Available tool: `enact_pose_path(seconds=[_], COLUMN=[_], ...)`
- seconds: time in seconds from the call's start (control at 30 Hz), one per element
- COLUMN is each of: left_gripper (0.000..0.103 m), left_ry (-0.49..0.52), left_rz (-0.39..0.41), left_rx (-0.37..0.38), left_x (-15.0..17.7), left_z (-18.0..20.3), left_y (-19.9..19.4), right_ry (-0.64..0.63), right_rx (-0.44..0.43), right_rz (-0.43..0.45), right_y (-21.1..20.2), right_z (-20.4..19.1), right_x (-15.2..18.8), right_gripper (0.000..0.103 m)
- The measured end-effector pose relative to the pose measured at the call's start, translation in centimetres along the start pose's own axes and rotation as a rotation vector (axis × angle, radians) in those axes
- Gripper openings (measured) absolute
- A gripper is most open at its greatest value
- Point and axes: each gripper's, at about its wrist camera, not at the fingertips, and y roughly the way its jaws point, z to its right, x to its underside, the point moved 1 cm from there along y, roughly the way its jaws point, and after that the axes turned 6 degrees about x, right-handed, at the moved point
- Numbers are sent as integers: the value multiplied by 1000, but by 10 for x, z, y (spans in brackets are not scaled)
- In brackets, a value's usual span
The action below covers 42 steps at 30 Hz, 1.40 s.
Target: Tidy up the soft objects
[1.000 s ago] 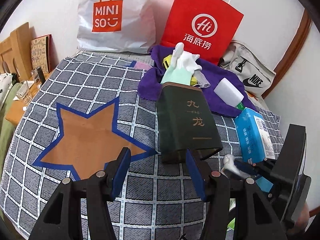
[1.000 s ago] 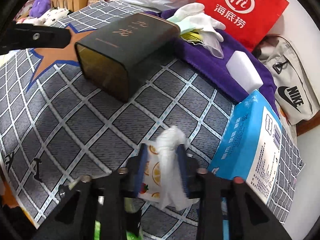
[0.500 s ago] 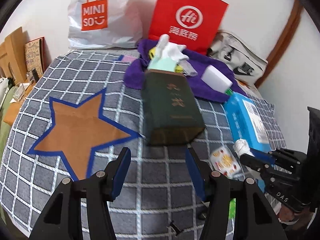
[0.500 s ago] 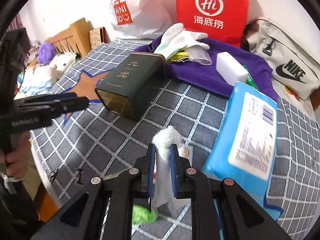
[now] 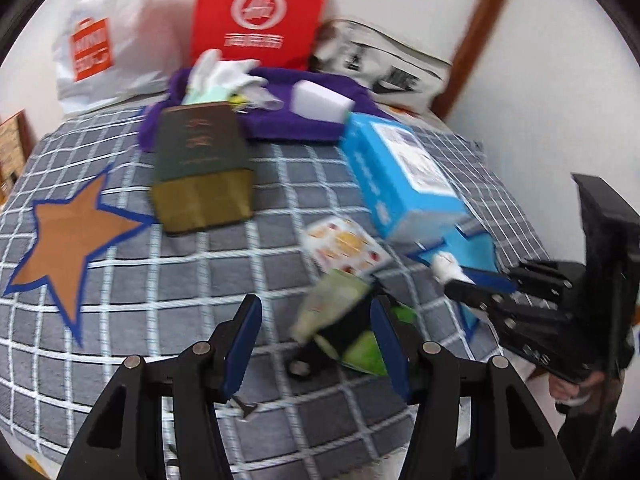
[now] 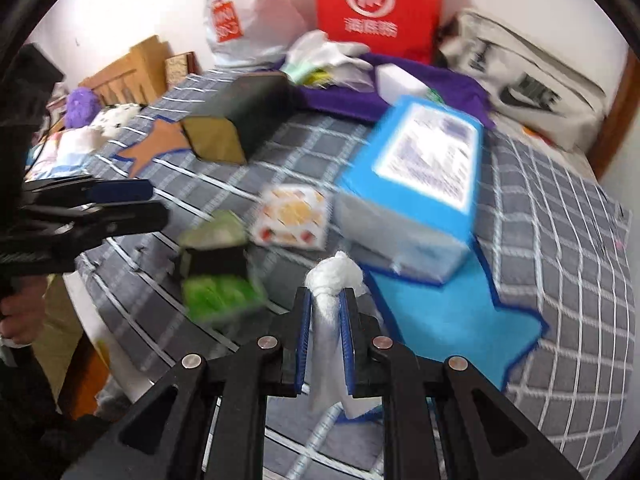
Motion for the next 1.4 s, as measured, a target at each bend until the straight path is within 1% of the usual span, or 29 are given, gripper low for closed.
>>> enact_pose_path(seconds=[0.13,0.2,0.23,0.27,0.33,0.43,0.53,0.67,0.7,0.77,0.87,0.97,1.07,1.1,1.13,1.17,1.2,1.27,1.4], left_gripper=[54,40,38,38,37,37,37,37,33,27,27,31,24,19,11,8,8,6,6], left_ry=[69,95,101,101,108,118,131,193,198,199,188,189,204,196,180,168,162,162,161], left_rz=[-29,-38,-49,-53,-59,-70,-72,-81,-80,-80,-80,-69,-62,-58,-49,-34,-15,-7,-35], left_rx=[37,39,52,58,62,39,15,-33,-41,-61,-58,-57,-80,-76,-66,-50,-40,-35,-71], left_x=[5,8,8,9,9,8,7,10,11,10,9,11,10,9,8,6,4,2,4], left_z=[18,23,24,25,24,22,22,28,29,29,26,28,29,28,26,25,24,24,21], left_y=[12,15,18,19,22,29,34,44,43,40,41,44,43,41,37,32,25,20,26], right_ry=[33,55,62,65,64,67,98,109,106,100,101,108,118,126,132,136,135,129,120], right_rx=[31,22,12,7,14,2,-32,-42,-40,-36,-33,-29,-33,-36,-40,-43,-42,-39,-36], right_rz=[-9,-14,-17,-16,-12,5,16,34,36,38,44,49,50,49,47,46,46,50,44], right_y=[9,15,18,19,23,24,24,25,25,24,24,24,23,23,23,22,21,19,20], right_z=[17,22,23,24,23,24,29,31,31,30,29,28,29,30,31,32,32,31,28], right_x=[11,14,15,16,16,18,19,21,21,22,23,23,23,23,23,23,23,22,22], right_gripper=[15,15,15,17,18,18,18,17,17,18,18,18,17,17,16,15,15,15,15])
